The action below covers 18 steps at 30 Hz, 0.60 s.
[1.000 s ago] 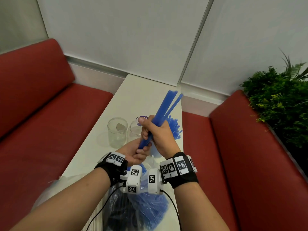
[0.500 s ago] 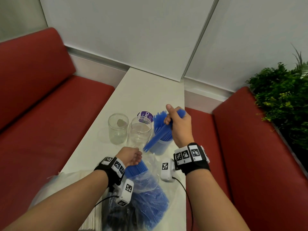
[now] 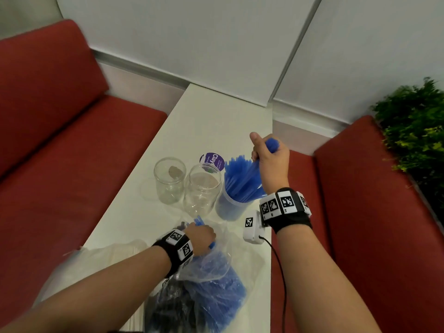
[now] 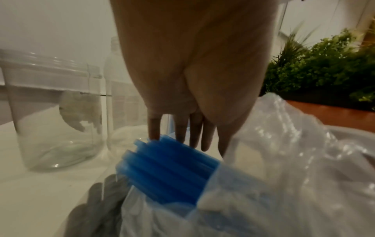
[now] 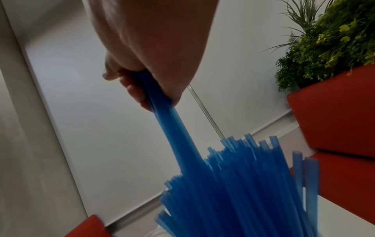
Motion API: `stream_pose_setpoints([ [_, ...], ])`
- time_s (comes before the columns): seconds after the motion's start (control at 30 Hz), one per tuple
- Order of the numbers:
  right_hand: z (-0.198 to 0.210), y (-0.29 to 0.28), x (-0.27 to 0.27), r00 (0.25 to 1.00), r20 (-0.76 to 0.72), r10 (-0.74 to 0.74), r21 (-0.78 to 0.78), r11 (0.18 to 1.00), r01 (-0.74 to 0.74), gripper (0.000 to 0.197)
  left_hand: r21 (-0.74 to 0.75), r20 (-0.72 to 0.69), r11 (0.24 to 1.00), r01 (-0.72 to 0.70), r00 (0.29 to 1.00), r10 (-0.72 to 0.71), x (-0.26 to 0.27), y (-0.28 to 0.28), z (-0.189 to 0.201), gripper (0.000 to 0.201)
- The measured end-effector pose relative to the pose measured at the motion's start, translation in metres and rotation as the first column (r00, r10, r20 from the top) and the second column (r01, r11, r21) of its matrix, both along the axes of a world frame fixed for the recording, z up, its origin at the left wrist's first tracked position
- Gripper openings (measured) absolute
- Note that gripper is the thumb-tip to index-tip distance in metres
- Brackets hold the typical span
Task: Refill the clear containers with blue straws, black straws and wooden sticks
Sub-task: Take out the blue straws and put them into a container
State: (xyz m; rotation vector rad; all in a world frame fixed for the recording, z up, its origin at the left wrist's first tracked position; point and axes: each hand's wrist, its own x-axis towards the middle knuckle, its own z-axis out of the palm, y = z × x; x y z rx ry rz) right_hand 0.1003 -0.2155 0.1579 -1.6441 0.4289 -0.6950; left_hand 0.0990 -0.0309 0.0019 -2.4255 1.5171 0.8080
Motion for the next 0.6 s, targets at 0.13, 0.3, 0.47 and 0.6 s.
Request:
stream_pose_setpoints([
  [0.13, 0.0, -0.005, 0.006, 1.0, 0.017, 0.002, -0.006, 1.0, -0.002, 0.046, 0.062, 0.146, 0.991, 0.117, 0.981, -0.125, 0.001, 0.004, -0.012, 0.034],
  [0.3, -0.029, -0.005, 0.005, 0.999, -0.052, 0.002, 0.005, 1.0, -0.001, 0.045, 0.088, 0.169, 0.982, 0.168, 0.969, -0.181, 0.007, 0.001, -0.018, 0.031],
  [0.47, -0.059, -0.002, -0.003, 0.988, -0.155, 0.012, 0.026, 1.0, -0.008, 0.032, 0.133, 0.223, 0.973, 0.188, 0.951, -0.214, 0.007, 0.0, -0.013, 0.028],
  [0.6, -0.048, -0.005, -0.005, 0.998, -0.059, -0.003, 0.016, 1.0, 0.004, 0.014, 0.16, 0.26, 0.969, 0.191, 0.938, -0.228, 0.005, 0.0, 0.003, 0.034],
])
